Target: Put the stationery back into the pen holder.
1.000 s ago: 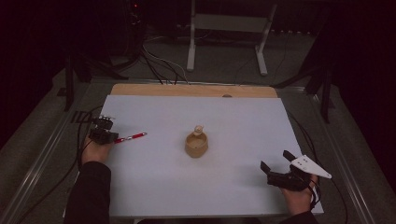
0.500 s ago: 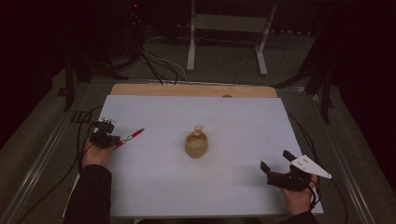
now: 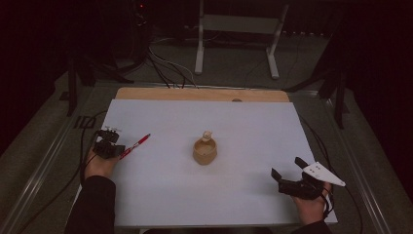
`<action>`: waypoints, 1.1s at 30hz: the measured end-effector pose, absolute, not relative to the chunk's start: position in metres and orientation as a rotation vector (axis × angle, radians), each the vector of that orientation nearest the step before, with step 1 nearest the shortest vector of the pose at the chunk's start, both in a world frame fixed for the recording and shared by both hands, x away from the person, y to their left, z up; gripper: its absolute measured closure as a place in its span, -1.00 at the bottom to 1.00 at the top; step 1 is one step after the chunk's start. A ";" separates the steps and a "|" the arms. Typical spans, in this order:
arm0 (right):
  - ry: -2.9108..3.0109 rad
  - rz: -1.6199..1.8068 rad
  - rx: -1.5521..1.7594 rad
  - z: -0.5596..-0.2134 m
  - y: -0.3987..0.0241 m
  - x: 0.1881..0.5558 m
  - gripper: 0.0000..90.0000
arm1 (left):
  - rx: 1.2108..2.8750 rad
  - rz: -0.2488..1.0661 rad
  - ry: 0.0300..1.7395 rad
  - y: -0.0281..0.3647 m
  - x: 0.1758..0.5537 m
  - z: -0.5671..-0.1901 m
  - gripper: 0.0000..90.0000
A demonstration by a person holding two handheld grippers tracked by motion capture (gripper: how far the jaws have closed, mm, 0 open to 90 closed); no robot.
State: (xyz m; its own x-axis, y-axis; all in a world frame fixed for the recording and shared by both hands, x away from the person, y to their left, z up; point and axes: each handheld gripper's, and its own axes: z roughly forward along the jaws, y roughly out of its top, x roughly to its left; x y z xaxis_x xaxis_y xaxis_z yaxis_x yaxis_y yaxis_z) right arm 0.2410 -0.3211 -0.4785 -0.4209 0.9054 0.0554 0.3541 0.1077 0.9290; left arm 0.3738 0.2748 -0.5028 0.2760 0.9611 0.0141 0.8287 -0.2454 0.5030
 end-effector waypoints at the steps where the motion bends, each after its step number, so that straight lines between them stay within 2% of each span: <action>1: 1.842 1.304 1.224 -0.478 -0.321 0.241 -1.00 | 2.153 0.456 1.616 0.275 0.374 -0.503 1.00; 13: 1.841 1.303 1.220 -0.478 -0.322 0.241 -1.00 | 2.082 0.520 1.525 0.278 0.370 -0.493 0.99; 18: 1.839 1.303 1.219 -0.478 -0.322 0.241 -1.00 | 1.960 0.573 1.412 0.281 0.358 -0.477 0.73; 19: 1.839 1.303 1.219 -0.478 -0.322 0.241 -1.00 | 1.933 0.586 1.384 0.281 0.354 -0.473 0.73; 20: 1.839 1.304 1.218 -0.478 -0.322 0.241 -1.00 | 1.904 0.603 1.350 0.281 0.350 -0.469 0.60; 21: 1.839 1.304 1.218 -0.478 -0.322 0.241 -1.00 | 1.874 0.617 1.318 0.280 0.345 -0.464 0.60; 22: 1.840 1.305 1.218 -0.478 -0.321 0.241 -0.99 | 1.848 0.631 1.289 0.280 0.340 -0.460 0.44; 24: 1.840 1.305 1.219 -0.478 -0.321 0.241 -1.00 | 1.803 0.673 1.242 0.277 0.330 -0.453 0.36; 28: 1.841 1.306 1.215 -0.478 -0.321 0.241 -1.00 | 1.706 0.751 1.189 0.270 0.310 -0.444 -0.25; 31: 1.841 1.305 1.213 -0.478 -0.321 0.242 -1.00 | 1.661 0.773 1.155 0.266 0.296 -0.442 -0.61; 33: 1.835 1.309 1.214 -0.478 -0.321 0.242 -1.00 | 1.649 0.778 1.140 0.265 0.291 -0.441 -0.76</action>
